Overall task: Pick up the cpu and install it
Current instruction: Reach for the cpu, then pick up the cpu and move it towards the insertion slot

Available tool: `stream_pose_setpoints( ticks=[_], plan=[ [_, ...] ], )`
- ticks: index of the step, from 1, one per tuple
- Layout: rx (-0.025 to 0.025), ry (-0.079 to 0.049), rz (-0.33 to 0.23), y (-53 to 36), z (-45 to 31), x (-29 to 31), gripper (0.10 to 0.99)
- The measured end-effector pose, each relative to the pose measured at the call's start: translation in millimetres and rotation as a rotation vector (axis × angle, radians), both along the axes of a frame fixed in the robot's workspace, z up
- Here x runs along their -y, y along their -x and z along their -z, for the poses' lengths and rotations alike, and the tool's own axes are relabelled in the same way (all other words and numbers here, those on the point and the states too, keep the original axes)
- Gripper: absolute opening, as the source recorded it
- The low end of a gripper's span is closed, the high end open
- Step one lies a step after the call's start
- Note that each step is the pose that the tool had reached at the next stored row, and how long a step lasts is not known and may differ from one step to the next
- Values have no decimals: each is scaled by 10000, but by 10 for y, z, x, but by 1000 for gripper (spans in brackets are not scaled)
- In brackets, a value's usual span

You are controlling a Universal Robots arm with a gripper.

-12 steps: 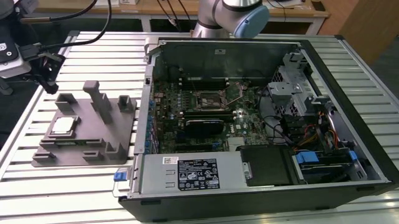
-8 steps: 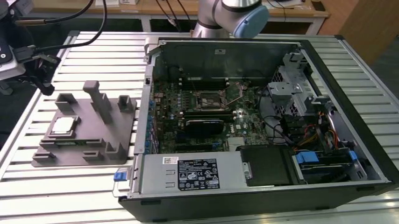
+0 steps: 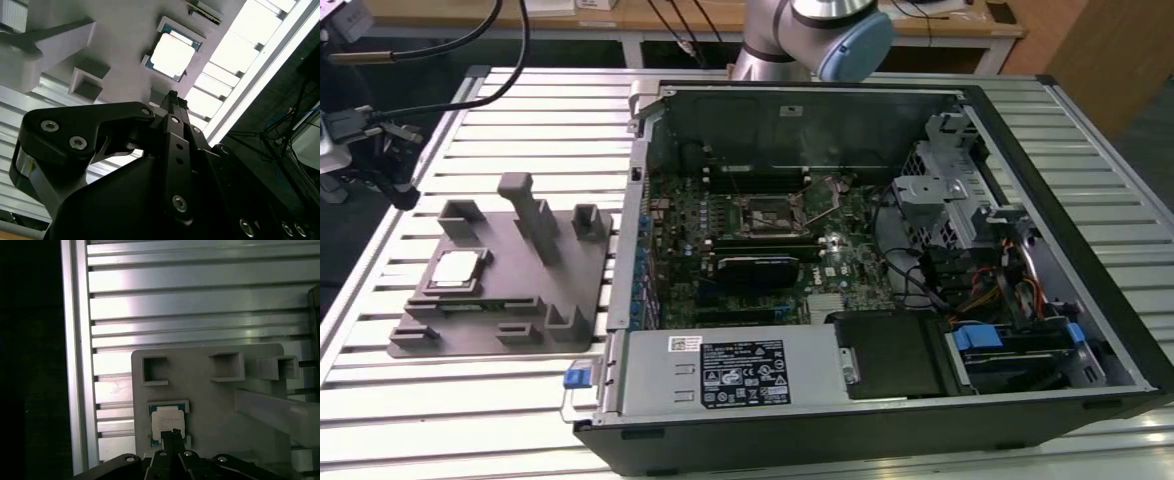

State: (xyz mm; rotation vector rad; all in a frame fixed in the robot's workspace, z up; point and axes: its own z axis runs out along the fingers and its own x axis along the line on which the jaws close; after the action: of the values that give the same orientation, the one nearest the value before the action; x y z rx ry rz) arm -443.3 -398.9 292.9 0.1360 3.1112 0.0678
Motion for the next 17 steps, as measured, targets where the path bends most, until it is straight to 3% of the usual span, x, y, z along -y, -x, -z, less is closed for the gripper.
stream_pose_setpoints(
  ticks=[17],
  plan=[
    [-1,2,-1,-13,26,2,106]
  ],
)
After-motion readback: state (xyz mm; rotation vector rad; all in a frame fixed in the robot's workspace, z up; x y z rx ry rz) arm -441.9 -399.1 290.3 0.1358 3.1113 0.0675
